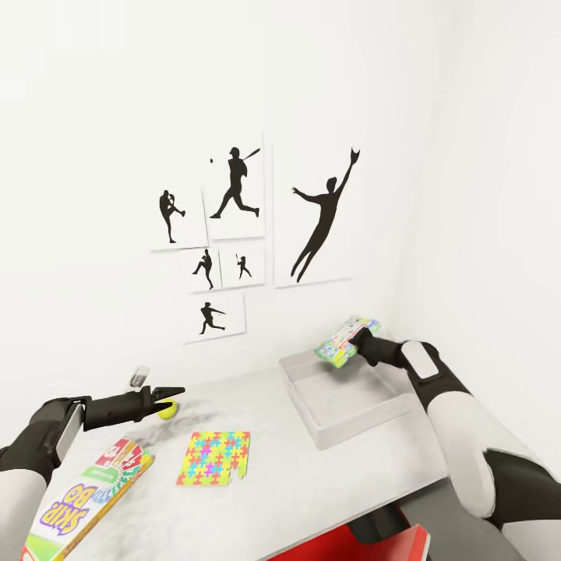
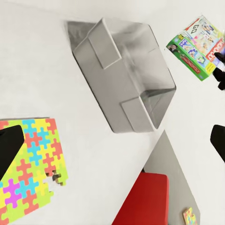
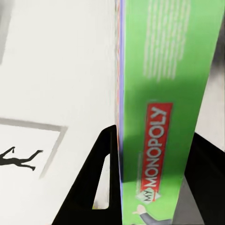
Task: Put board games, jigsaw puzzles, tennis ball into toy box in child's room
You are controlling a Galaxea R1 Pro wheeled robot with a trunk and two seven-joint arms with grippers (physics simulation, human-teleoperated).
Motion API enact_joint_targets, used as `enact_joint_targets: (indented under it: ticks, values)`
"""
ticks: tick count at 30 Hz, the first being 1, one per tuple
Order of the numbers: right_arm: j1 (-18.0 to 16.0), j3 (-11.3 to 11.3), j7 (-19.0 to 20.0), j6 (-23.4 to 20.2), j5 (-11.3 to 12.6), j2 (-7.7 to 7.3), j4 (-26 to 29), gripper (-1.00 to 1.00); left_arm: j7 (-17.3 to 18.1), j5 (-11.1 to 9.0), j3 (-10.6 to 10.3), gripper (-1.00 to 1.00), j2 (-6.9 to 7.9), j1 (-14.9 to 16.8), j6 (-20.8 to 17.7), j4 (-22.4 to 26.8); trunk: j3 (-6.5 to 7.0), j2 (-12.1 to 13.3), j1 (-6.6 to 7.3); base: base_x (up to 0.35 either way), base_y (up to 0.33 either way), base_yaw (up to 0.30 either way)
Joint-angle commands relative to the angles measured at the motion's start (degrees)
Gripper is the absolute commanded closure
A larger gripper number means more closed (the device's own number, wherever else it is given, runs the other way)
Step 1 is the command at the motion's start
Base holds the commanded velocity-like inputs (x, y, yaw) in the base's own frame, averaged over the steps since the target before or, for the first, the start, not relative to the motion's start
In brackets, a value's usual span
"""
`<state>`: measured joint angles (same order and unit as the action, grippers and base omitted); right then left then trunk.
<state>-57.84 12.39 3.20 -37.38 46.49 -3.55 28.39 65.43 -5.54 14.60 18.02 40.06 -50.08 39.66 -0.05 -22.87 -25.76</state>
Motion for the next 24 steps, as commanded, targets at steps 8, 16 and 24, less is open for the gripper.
enact_joint_targets:
  ticks: [8,16,24]
  values:
    - [-3.9,2.3,-6.3,1.5,0.0,-1.64,-6.0,1.00,1.5,-0.5,0.1,-1.00,0.04,0.0,-0.5,0.0,-0.03,0.0,-0.02,0.000,0.000,0.000]
    - [-4.0,3.1,-6.7,1.8,-0.1,-1.71,-6.2,1.00,15.4,-0.3,-0.1,-1.00,0.28,0.0,-0.9,0.0,-0.03,0.0,-0.02,0.000,0.000,0.000]
    - [-4.0,5.6,-6.7,1.9,-0.1,-1.76,-6.2,1.00,20.1,-0.2,-0.1,-1.00,0.37,0.0,-0.9,0.0,-0.57,0.0,-0.02,0.000,0.000,0.026]
